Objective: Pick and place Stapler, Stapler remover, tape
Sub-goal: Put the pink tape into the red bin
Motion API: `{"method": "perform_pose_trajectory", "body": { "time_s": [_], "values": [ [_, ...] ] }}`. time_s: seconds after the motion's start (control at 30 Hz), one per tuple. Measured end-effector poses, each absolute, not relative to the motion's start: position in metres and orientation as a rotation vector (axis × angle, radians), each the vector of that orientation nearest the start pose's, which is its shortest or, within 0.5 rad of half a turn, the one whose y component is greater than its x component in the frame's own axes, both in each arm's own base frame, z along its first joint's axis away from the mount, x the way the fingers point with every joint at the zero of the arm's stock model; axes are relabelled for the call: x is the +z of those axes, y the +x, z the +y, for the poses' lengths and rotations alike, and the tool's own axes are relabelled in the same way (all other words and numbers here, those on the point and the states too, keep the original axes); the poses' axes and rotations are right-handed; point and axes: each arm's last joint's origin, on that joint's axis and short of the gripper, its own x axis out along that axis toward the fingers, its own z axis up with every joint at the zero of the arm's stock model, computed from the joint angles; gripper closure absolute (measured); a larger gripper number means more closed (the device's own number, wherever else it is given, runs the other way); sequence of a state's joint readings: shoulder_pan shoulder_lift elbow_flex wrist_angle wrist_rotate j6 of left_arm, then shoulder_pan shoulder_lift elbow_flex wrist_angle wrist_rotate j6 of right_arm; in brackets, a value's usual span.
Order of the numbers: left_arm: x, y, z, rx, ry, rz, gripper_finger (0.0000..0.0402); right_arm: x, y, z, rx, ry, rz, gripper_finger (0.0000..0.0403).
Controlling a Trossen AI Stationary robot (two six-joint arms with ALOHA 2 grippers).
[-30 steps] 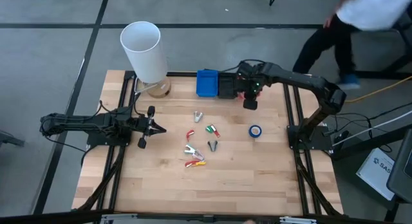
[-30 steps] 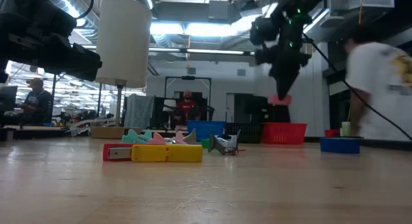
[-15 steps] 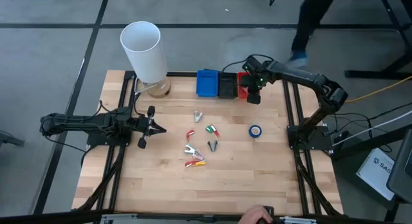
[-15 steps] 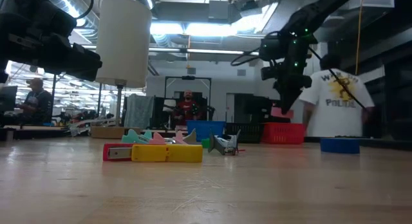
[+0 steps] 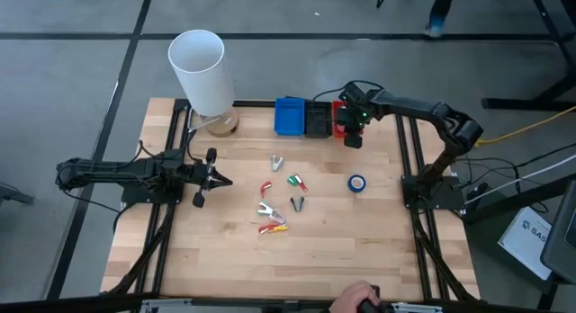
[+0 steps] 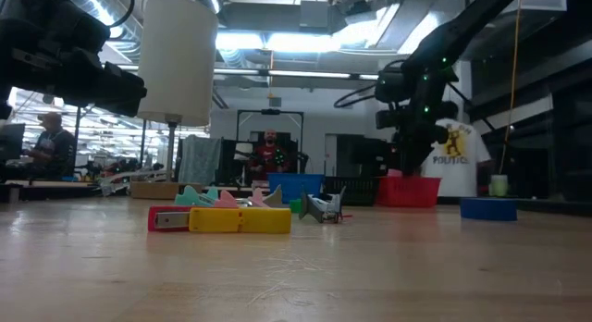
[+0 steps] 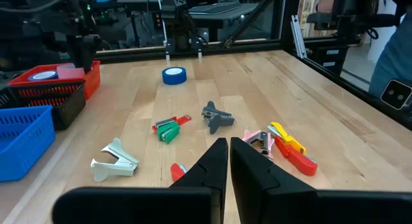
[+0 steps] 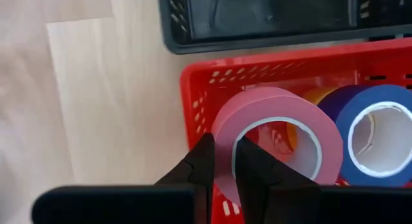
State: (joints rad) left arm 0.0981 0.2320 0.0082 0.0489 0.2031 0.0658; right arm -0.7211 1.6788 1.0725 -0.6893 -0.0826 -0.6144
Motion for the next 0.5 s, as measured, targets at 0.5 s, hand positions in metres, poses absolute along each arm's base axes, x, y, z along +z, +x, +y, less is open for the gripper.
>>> {"method": "perform_pose_trajectory", "body": {
  "time_s": [0.5],
  "values": [
    [0.152,0.11,0.005,-0.11,0.039,0.169,0.0386,0.162,0.236,-0.21,-0.105,0.061,1.323,0.0361]
  ]
}}
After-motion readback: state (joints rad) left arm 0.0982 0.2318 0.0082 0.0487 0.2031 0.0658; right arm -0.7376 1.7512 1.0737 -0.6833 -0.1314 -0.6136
